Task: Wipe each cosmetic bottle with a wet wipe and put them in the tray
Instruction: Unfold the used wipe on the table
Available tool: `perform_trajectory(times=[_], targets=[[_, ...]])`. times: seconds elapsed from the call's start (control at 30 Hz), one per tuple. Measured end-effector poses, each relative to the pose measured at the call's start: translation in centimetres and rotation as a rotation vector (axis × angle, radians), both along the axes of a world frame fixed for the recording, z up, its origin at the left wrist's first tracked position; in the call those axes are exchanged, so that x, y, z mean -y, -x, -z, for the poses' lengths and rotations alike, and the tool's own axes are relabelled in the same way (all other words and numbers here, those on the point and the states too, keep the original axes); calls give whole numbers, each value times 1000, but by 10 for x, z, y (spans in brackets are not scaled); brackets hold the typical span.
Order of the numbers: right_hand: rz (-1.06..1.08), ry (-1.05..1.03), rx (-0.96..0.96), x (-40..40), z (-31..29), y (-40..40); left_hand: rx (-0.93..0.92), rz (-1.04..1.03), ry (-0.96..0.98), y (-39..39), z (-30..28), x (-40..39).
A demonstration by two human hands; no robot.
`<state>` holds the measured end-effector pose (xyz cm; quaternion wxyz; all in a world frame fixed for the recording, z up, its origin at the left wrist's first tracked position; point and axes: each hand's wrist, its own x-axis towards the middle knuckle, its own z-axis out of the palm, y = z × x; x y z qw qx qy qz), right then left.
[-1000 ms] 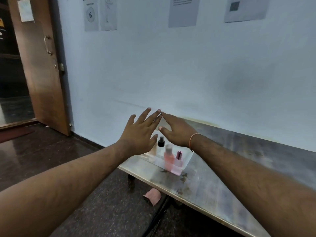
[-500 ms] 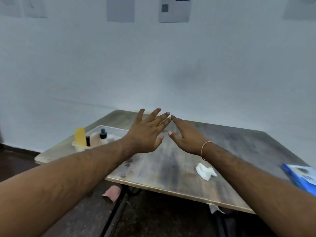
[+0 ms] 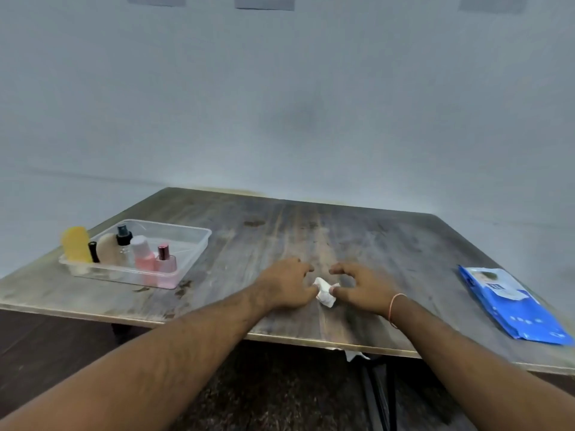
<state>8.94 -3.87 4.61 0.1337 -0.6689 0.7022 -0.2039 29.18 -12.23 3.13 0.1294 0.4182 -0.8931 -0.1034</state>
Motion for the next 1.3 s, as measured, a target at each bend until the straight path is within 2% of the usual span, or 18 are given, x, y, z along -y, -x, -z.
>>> perform_trajectory(times=[0.07, 0.17, 0.4, 0.6, 0.7, 0.97, 1.3], targets=[[47, 7, 178, -1, 22, 10, -61, 17, -132, 7, 14, 5], [73, 114, 348, 2, 47, 17, -122, 22, -150, 11, 29, 12], [-13, 141, 448, 23, 48, 18, -248, 53, -70, 17, 42, 24], [-79, 192, 598, 41, 50, 16, -666, -1, -301, 14, 42, 34], [-87, 235, 661, 45, 53, 17, -787, -8, -364, 15, 41, 32], [-41, 293, 708, 40, 55, 19, -876, 24, -479, 10, 36, 23], [13, 414, 630, 45, 59, 18, -849, 26, -414, 9, 35, 20]])
